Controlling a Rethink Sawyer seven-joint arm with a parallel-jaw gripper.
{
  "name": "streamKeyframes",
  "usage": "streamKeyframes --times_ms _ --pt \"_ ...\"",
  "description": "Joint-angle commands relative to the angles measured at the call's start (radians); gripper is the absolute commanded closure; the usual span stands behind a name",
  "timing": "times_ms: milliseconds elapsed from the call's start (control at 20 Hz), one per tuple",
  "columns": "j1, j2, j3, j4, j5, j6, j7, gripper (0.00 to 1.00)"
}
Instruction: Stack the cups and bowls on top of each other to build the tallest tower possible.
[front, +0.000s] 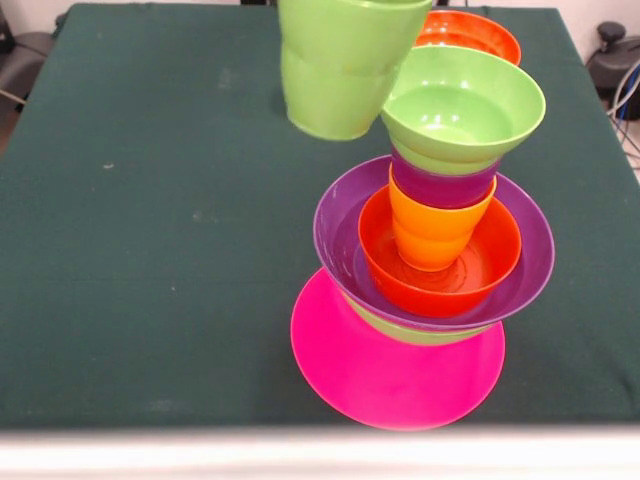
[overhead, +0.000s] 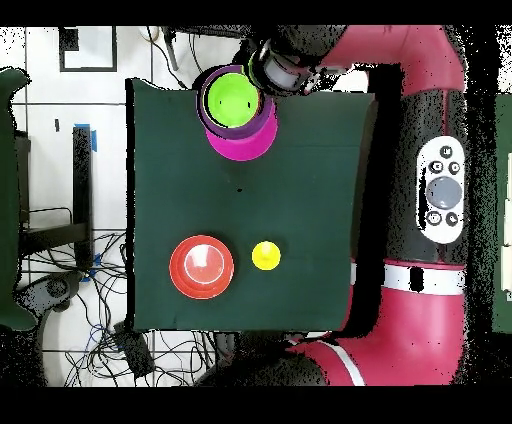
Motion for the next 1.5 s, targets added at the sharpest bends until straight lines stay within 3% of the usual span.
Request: streamKeyframes --times_ms 50,550,1050,1500 --pt "0.044 0.002 0.0 -0.103 -0.077 0.216 -0.229 1.0" --pt "0.066 -0.05 -0.018 -0.072 -0.045 0.243 -0.176 1.0" --pt "0.061 -0.177 -0.082 0.266 0.052 0.015 -0.028 1.0" --pt "0.064 -0.164 -0.099 0.351 0.069 -0.13 0.008 1.0"
